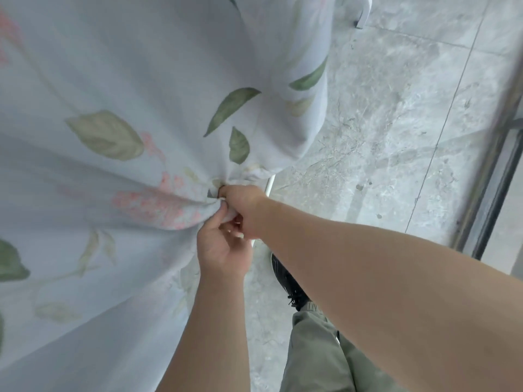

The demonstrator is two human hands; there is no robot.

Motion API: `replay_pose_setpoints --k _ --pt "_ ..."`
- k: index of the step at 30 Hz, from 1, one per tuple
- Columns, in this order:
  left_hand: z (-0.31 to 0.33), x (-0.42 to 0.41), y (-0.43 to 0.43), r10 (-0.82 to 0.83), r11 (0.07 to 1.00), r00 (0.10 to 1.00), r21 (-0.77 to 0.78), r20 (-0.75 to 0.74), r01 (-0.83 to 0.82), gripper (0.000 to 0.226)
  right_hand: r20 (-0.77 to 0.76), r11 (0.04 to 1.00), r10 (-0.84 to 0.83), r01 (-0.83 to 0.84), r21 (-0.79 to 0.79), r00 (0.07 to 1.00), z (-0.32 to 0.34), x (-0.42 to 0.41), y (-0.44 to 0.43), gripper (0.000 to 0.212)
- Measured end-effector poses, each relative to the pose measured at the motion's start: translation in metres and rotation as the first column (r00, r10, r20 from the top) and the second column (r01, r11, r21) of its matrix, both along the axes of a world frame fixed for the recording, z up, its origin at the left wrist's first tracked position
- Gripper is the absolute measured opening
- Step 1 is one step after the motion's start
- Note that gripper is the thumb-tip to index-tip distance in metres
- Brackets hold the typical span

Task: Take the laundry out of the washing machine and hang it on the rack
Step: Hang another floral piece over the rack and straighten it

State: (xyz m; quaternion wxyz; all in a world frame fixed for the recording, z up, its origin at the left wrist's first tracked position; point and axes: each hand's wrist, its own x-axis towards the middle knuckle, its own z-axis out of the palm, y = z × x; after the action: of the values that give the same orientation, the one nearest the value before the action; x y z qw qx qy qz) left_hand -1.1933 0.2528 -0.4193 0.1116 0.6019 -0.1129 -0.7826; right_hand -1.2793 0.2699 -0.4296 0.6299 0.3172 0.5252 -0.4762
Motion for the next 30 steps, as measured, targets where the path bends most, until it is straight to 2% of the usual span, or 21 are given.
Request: replay_pose_setpoints --k 1,3,6,9,12,15,18,19,20,22,24,26,30 --pt "0.002 -0.002 -0.003 -0.007 0.999 1.0 -0.04 0.001 0.007 0.042 -0.008 0.999 0.04 -0.04 -0.003 0.999 0.002 0.0 0.0 0.003" --pt "0.004 0.002 -0.009 -0.039 0.995 0.997 -0.094 0.06 0.044 0.044 -0.063 0.998 0.06 -0.06 -0.005 0.996 -0.002 -0.004 0.003 0.014" --pt "0.007 0.014 -0.02 -0.045 0.993 0.98 -0.103 0.193 0.065 0.04 -0.112 0.996 -0.089 0.085 -0.036 0.99 -0.004 -0.013 0.007 0.022" --pt "0.007 0.02 -0.033 -0.015 0.989 0.972 -0.142 0.234 0.049 0.032 -0.055 0.977 -0.207 0.203 -0.064 0.977 -0.002 -0.012 0.0 0.031" --pt "0.004 0.013 -0.048 0.009 0.985 0.961 -0.166 0.276 0.039 0.011 0.008 0.921 -0.348 0.343 -0.184 0.937 0.01 -0.014 -0.009 0.021" --pt "0.004 0.01 -0.066 0.003 0.984 0.955 -0.172 0.296 0.051 0.01 0.074 0.799 -0.557 0.557 -0.226 0.827 0.013 -0.041 -0.011 0.009" --pt "0.006 0.01 -0.085 0.068 0.984 0.956 -0.177 0.286 -0.017 0.017 0.129 0.718 -0.638 0.648 -0.255 0.759 0.01 -0.079 -0.008 0.048" --pt "0.006 0.01 -0.092 0.124 0.981 0.954 -0.179 0.273 -0.076 0.018 0.139 0.732 -0.616 0.629 -0.262 0.775 0.012 -0.087 -0.011 0.053" --pt "0.008 0.011 -0.096 0.187 0.974 0.951 -0.175 0.248 -0.146 0.018 0.105 0.792 -0.551 0.558 -0.25 0.828 0.015 -0.091 -0.016 0.052" --pt "0.013 0.009 -0.1 0.275 0.957 0.941 -0.151 0.195 -0.249 0.022 -0.028 0.93 -0.327 0.317 -0.184 0.944 0.014 -0.089 -0.029 0.042" --pt "0.018 0.004 -0.099 0.299 0.952 0.934 -0.13 0.195 -0.277 0.027 -0.093 0.988 -0.113 0.102 -0.115 0.989 0.014 -0.078 -0.037 0.04" --pt "0.023 -0.007 -0.09 0.294 0.955 0.933 -0.109 0.206 -0.277 0.03 -0.096 0.994 -0.081 0.073 -0.087 0.992 0.011 -0.071 -0.042 0.047" --pt "0.028 -0.024 -0.056 0.256 0.967 0.963 -0.029 0.089 -0.254 0.047 -0.122 0.993 -0.099 0.089 -0.08 0.988 0.008 -0.069 -0.048 0.06"
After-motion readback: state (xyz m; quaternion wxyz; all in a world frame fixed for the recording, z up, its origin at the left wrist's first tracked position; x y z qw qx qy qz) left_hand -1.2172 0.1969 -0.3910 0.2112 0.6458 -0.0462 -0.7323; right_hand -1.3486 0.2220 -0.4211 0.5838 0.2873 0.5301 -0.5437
